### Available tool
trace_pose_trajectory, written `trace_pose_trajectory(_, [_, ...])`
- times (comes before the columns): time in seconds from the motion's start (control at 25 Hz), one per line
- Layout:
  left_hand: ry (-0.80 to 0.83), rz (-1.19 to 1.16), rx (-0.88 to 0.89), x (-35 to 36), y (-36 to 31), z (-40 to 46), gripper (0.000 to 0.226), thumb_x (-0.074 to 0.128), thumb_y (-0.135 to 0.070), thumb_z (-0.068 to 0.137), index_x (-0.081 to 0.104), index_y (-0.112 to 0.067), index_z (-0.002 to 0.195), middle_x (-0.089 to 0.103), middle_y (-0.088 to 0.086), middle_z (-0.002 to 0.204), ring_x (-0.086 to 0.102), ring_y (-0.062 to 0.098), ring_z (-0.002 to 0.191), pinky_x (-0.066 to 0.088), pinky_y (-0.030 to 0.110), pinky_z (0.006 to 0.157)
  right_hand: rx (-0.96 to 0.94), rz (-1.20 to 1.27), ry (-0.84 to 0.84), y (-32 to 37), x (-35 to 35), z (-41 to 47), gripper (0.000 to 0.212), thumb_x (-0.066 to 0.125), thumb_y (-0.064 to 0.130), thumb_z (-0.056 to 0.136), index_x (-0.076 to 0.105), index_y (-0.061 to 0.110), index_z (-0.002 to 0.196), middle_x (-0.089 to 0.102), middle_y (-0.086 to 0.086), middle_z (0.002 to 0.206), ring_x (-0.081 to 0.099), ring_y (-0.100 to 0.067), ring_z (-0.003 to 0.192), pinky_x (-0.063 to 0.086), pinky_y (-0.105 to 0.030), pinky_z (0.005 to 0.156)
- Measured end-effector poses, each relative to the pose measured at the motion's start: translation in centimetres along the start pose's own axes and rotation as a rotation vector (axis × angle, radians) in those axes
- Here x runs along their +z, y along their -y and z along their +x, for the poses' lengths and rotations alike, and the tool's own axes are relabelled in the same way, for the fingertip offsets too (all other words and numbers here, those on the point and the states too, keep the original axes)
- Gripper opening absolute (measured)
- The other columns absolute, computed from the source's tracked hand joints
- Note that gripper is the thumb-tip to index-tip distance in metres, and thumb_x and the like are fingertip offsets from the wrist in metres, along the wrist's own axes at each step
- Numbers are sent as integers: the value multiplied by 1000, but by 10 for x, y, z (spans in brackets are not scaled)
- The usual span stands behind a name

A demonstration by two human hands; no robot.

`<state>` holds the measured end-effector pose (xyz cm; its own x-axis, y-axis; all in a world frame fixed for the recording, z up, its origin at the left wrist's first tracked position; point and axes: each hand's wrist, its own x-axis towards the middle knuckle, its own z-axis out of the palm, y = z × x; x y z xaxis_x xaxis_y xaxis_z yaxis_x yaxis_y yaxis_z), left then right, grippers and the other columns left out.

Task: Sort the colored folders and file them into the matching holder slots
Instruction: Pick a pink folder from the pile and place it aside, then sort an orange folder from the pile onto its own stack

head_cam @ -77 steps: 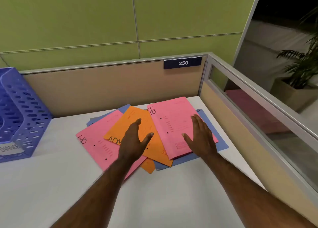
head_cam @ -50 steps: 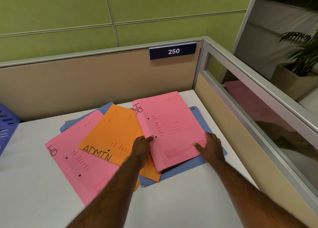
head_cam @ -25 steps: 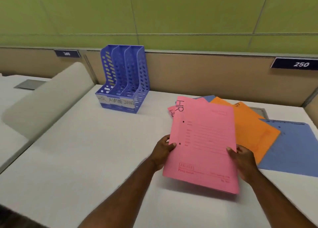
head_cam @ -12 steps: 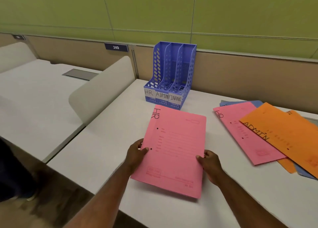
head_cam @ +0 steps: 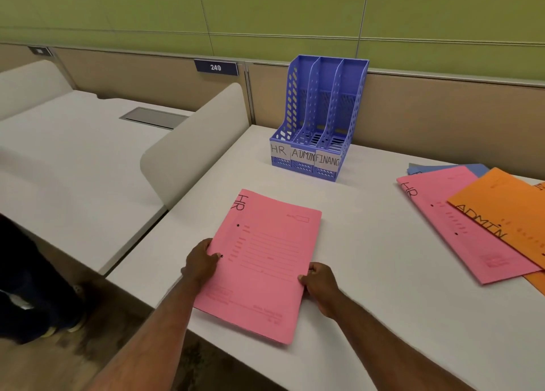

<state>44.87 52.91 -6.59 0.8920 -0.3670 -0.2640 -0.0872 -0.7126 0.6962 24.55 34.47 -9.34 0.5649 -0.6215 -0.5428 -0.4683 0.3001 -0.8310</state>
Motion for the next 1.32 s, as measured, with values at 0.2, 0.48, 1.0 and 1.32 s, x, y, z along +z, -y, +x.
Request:
trace_pose_trajectory(0.2, [-42,66,-68,-11,17,12,45,60,-17,89,52,-20,133,60,8,131,52,33,121,34,50,107,77,43,102,-2,26,-4,25,48,-15,84,63,2,96,68,-25,108,67,-37,100,57,-48,86])
trace_pose_trajectory(0.48, [6,19,-88,-23,24,31,46,58,-14,90,51,-13,135,55,11,137,49,34,125,35,50,109,11,-221,201,9,30,-5,21,63,12,87,65,2,105,70,-12,98,68,-26,86,58,-40,85])
trace_pose_trajectory(1.0, [-162,-100,197,26,-48,-4,34,65,-18,88,62,-18,122,61,6,125,57,29,112,44,51,100,-112,-594,43,-3,-26,-16,47,64,36,86,54,7,122,67,-11,115,63,-23,105,47,-32,94])
trace_pose_trajectory(1.32, [45,-192,459,154,-148,-61,33,67,-5,86,64,-9,118,63,10,120,58,24,104,44,32,89,-216,-464,-357,-16,-177,-31,38,66,26,85,58,15,121,64,-3,115,61,-18,100,47,-29,89])
